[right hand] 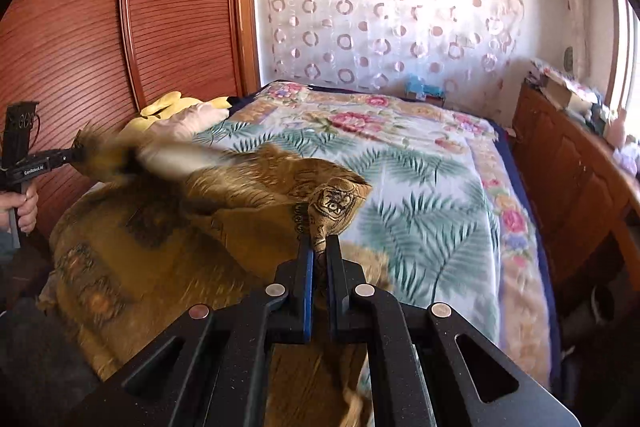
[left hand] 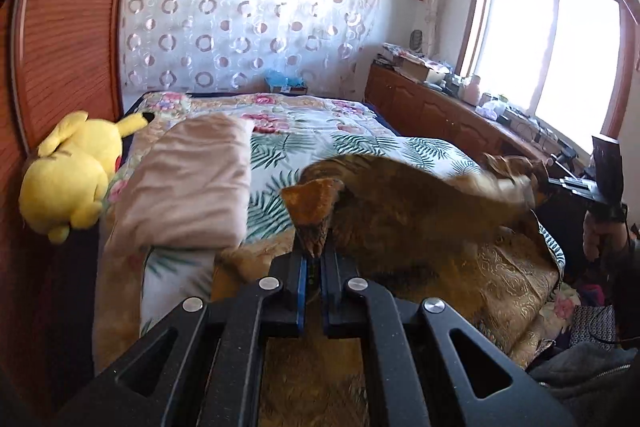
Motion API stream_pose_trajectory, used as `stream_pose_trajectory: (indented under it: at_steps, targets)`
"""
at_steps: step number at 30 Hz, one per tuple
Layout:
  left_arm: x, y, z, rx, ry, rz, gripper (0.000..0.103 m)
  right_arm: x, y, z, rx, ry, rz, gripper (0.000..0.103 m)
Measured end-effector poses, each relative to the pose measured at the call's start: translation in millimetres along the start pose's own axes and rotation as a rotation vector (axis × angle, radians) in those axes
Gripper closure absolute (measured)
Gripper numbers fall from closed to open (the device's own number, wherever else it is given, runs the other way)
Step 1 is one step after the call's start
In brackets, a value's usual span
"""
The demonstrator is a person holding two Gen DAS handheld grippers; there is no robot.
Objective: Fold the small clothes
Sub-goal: 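Lift the hem with both grippers and fold it toward the collar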
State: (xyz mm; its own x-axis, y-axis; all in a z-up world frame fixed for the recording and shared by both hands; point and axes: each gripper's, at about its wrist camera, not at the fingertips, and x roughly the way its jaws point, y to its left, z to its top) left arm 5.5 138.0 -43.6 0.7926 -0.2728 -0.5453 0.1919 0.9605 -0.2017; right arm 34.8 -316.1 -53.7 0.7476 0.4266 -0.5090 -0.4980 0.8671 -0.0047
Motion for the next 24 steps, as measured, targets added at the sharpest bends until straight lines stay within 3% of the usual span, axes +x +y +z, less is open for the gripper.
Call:
stream_pose_trajectory:
  at_steps: [9,15,19,24]
  targets:
    - [-10,-1,-26,0.024,0.05,0.033,0.095,-51,-8,-33,0.039,0.037,0.034,0.098]
    - [2,11,-34,-0.003,0.088,0.058,0.08,-35,-11,-38,0.027,0.136,0.022,0.098]
    - [-10,18,-33,-0.019,0.05,0.062,0.07,-31,-13,-22,0.024,0.125,0.015,0.095]
    - [-22,27,-22,-0.025,0.0,0.093,0.048,-38,-9,-16,0.027,0.092,-0.007,0.087]
